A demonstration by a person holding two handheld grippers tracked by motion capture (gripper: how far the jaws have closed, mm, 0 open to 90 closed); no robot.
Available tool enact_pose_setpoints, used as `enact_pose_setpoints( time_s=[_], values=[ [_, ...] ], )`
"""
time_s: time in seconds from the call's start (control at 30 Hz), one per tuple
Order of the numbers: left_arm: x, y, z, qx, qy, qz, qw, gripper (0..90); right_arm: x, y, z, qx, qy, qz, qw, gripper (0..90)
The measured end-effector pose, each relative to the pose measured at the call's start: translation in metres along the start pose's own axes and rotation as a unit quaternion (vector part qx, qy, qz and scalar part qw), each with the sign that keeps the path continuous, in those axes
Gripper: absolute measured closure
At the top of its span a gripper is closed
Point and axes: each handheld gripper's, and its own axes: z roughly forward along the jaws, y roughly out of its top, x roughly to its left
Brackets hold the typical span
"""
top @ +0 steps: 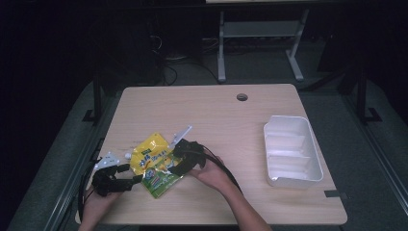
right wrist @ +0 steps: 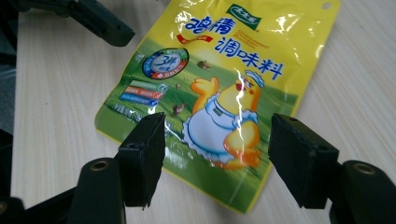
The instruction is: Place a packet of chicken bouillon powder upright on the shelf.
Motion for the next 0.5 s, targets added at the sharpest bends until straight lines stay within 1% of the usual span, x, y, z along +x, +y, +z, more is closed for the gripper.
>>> enact_pose_setpoints(
  time_s=[0.03, 0.07, 0.1, 0.13, 0.2, 0.23, 0.27, 0.33, 0.43, 0.5],
  values=[
    [0.003, 0.000, 0.001, 0.002, 0.007, -0.007, 0.9999, 24.1, 0.000, 0.002, 0.002, -0.001, 0.000, -0.003, 1.0000, 35.4],
    [0.003, 0.000, 0.001, 0.002, 0.007, -0.007, 0.9999, 23.2, 0.000, 0.002, 0.002, -0.001, 0.000, -0.003, 1.0000, 35.4],
    [0.006, 0.001, 0.003, 0.007, 0.013, -0.015, 0.9998, 22.5, 0.001, 0.004, 0.006, 0.001, 0.003, -0.004, 1.0000, 35.2],
    [0.006, 0.001, 0.003, 0.007, 0.013, -0.015, 0.9998, 22.2, 0.001, 0.004, 0.007, 0.002, 0.003, -0.005, 1.0000, 35.1],
    [0.009, 0.002, 0.007, 0.017, 0.024, -0.021, 0.9993, 21.8, 0.000, 0.004, 0.011, 0.005, 0.003, -0.005, 1.0000, 35.1],
    [0.009, 0.002, 0.007, 0.017, 0.024, -0.021, 0.9993, 21.8, 0.000, 0.004, 0.011, 0.005, 0.003, -0.005, 1.0000, 35.1],
    [0.010, 0.002, 0.008, 0.020, 0.027, -0.024, 0.9992, 21.8, -0.001, 0.004, 0.015, 0.009, 0.000, -0.001, 1.0000, 34.8],
    [0.012, 0.004, 0.011, 0.022, 0.023, -0.033, 0.9989, 21.8, -0.002, 0.004, 0.017, 0.011, 0.001, 0.001, 0.9999, 34.8],
    [0.015, 0.007, 0.015, 0.030, 0.017, -0.035, 0.9988, 25.4, -0.003, 0.004, 0.025, 0.024, -0.002, 0.000, 0.9997, 34.3],
    [0.017, 0.010, 0.019, 0.039, 0.020, -0.040, 0.9982, 25.7, -0.004, 0.003, 0.028, 0.028, -0.001, 0.002, 0.9996, 34.3]
  ],
)
